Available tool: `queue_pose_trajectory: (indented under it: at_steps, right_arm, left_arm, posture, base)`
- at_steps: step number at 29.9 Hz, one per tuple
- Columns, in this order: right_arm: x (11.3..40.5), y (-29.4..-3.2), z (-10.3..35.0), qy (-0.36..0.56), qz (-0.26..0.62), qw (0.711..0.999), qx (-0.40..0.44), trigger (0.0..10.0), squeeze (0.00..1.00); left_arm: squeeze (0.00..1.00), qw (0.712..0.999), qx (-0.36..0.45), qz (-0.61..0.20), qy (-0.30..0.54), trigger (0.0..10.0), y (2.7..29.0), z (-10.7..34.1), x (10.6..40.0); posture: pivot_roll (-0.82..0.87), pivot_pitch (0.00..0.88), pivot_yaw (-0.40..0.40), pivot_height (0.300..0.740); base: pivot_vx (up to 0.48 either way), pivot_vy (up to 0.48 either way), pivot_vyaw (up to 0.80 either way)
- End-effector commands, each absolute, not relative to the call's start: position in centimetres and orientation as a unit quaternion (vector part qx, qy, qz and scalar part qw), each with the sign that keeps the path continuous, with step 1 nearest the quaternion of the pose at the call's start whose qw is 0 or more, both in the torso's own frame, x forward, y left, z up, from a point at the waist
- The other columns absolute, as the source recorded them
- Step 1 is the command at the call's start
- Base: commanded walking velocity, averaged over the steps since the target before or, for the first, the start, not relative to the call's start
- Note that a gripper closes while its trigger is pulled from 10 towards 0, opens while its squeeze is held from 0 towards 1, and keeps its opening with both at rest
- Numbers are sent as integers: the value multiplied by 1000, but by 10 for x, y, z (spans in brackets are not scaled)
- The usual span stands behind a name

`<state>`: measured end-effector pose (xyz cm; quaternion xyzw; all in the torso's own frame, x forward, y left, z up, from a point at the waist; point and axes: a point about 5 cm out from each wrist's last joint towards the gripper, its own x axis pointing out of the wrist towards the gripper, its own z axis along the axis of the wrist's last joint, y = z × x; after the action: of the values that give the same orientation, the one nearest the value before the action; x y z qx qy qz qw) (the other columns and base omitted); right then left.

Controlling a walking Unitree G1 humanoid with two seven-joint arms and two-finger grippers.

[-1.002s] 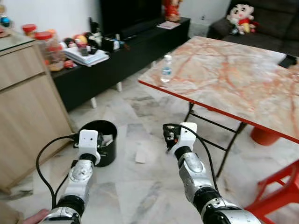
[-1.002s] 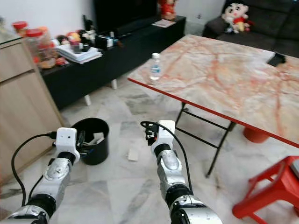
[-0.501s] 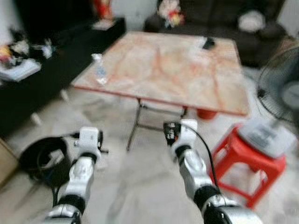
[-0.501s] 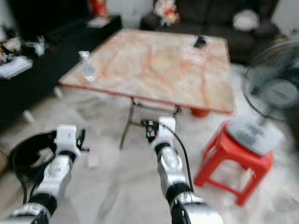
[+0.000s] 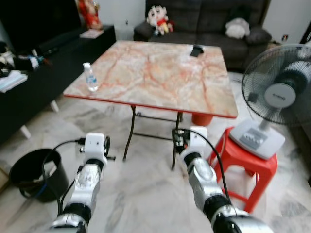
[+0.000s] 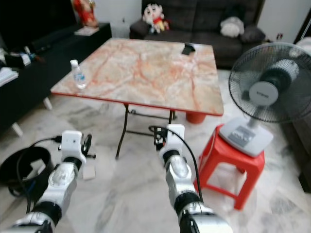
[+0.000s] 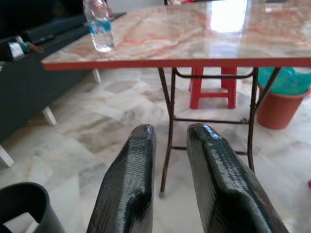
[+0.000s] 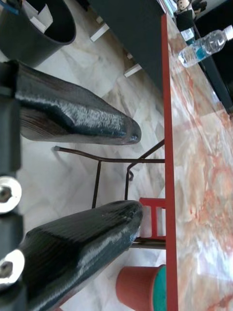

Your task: Picking trash to rubbish bin

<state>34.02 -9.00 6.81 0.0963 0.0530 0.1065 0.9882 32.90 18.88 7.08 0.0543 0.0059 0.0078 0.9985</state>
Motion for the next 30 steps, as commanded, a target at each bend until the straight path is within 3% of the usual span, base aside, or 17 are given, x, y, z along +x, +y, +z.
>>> queue_pose_trajectory:
  at_steps: [1, 10, 20, 30]
  right_arm:
    - [343, -91, 73, 44, 104, 989, 94, 10000, 0]
    - [344, -91, 72, 50, 101, 989, 100, 10000, 0]
    - [344, -91, 74, 49, 102, 989, 98, 10000, 0]
    - [347, -89, 78, 38, 103, 989, 97, 10000, 0]
  left_arm:
    - [0, 999, 48, 8, 3, 10000, 189, 73, 330]
    - [0, 999, 48, 9, 3, 10000, 190, 73, 330]
    - [0, 999, 49, 11, 1, 10000, 192, 74, 330]
    - [0, 999, 52, 11, -1, 10000, 193, 76, 331]
  posture:
    - [20, 0, -21, 740]
    - [20, 0, -21, 740]
    - [21, 0, -22, 740]
    - [25, 0, -23, 740]
  base:
    - [0, 480, 0]
    - [0, 480, 0]
    - [0, 480, -735]
    - [0, 480, 0]
